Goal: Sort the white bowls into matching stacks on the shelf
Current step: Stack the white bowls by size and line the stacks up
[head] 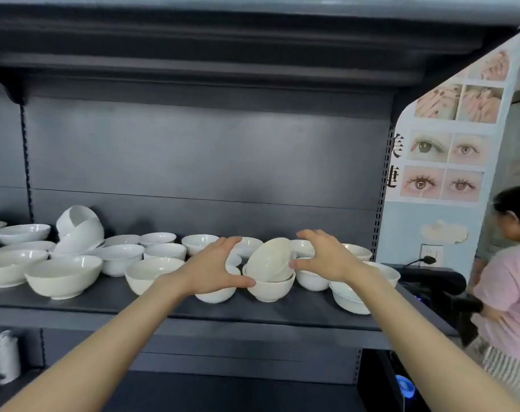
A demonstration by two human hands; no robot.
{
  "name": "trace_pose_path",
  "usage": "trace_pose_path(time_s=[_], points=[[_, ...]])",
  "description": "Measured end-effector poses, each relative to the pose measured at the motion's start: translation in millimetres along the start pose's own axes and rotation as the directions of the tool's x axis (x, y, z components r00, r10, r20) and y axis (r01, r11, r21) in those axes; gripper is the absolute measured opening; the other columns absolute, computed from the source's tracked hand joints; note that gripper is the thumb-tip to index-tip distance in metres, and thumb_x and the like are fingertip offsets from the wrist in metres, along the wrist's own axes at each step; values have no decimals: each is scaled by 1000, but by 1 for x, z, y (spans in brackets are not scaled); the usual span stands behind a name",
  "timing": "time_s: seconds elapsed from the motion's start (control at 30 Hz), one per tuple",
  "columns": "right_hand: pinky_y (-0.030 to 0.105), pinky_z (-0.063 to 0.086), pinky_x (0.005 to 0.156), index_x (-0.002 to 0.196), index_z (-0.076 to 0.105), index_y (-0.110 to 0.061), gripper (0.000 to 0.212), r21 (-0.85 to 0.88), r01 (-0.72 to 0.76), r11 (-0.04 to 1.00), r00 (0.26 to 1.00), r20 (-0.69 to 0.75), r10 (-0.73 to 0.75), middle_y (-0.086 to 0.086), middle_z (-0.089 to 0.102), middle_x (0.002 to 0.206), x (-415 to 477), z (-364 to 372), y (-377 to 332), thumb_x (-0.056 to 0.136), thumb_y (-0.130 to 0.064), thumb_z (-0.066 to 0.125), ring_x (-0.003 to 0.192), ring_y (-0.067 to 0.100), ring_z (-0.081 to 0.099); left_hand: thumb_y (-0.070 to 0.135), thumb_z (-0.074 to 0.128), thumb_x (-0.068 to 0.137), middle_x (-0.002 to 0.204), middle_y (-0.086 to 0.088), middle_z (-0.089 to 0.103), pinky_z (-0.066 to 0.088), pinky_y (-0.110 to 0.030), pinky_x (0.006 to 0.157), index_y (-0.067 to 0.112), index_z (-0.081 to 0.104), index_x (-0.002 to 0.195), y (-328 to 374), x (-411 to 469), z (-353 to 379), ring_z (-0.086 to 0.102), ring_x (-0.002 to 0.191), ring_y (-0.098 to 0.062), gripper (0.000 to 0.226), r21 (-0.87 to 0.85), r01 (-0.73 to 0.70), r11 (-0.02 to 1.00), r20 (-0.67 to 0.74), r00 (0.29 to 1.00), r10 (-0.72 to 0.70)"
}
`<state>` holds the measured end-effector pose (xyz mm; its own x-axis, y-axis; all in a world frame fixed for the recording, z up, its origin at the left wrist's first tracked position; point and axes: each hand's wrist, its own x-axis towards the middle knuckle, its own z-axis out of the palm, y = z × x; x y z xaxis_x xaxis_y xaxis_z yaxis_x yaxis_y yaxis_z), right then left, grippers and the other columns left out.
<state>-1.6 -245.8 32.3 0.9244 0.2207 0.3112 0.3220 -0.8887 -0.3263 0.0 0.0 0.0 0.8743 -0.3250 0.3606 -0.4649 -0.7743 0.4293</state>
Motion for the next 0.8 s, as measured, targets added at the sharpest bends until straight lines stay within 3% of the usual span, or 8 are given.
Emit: trace_pose_path(time_s=[0.13, 0.27, 0.43, 0.53, 0.63, 0.73, 0.8], points=[[38, 32, 109, 147, 29, -22, 90, 75, -27, 997, 999, 19, 26, 5, 37, 147, 22, 15, 8, 75, -45, 76, 135, 25, 35, 56, 77, 67, 153, 6, 29, 30, -32, 109, 23, 17, 151, -17, 30, 17, 28, 139, -15, 108, 6, 24, 1000, 70, 997, -24], [30, 29, 107, 149, 21, -26, 102, 174, -57, 983, 996, 74, 45, -1, 31, 150, 41, 26, 19, 69, -44, 81, 138, 18, 30, 63, 78, 60, 147, 2, 37, 29, -39, 112, 22, 17, 150, -32, 53, 33, 33, 137, -20, 116, 38, 42, 998, 137, 990, -47], [24, 25, 109, 152, 18, -24, 114, 224, -47, 973, 990, 140, 16, -6, 29, 153, 59, 37, 26, 62, -42, 86, 140, 11, 29, 60, 78, 64, 151, 3, 34, 18, -35, 117, 19, 8, 153, -37, 64, 42, 18, 144, -21, 121, 53, 97, 994, 203, 974, -106], [20, 22, 107, 152, 15, -22, 118, 221, -47, 974, 982, 189, 5, -8, 26, 155, 66, 38, 30, 61, -41, 87, 142, 10, 25, 59, 78, 64, 144, 5, 42, 24, -31, 109, 19, 9, 153, -38, 70, 46, 19, 142, -21, 119, 38, 142, 989, 230, 962, -147], [20, 24, 106, 153, 10, -22, 121, 222, -58, 973, 973, 231, 5, -11, 25, 155, 71, 40, 33, 62, -42, 87, 142, 9, 25, 54, 79, 68, 135, 10, 47, 26, -24, 91, 20, 15, 150, -36, 73, 48, 28, 132, -16, 110, 28, 159, 987, 226, 961, -161], [18, 30, 98, 149, 25, -21, 112, 191, -25, 981, 980, 197, -14, -14, 40, 142, 72, 39, 33, 59, -44, 88, 135, 10, 36, 45, 80, 71, 117, 17, 48, 27, -22, 84, 21, 32, 139, -34, 75, 52, 34, 113, -10, 87, -1, 142, 990, 214, 967, -139], [21, 40, 87, 128, 49, -21, 87, 168, 12, 986, 992, 121, -33, -15, 56, 119, 72, 40, 33, 55, -46, 89, 114, 10, 50, 44, 82, 68, 111, 19, 51, 31, -22, 80, 23, 40, 130, -37, 76, 54, 38, 108, -9, 77, -32, 125, 992, 203, 972, -116]])
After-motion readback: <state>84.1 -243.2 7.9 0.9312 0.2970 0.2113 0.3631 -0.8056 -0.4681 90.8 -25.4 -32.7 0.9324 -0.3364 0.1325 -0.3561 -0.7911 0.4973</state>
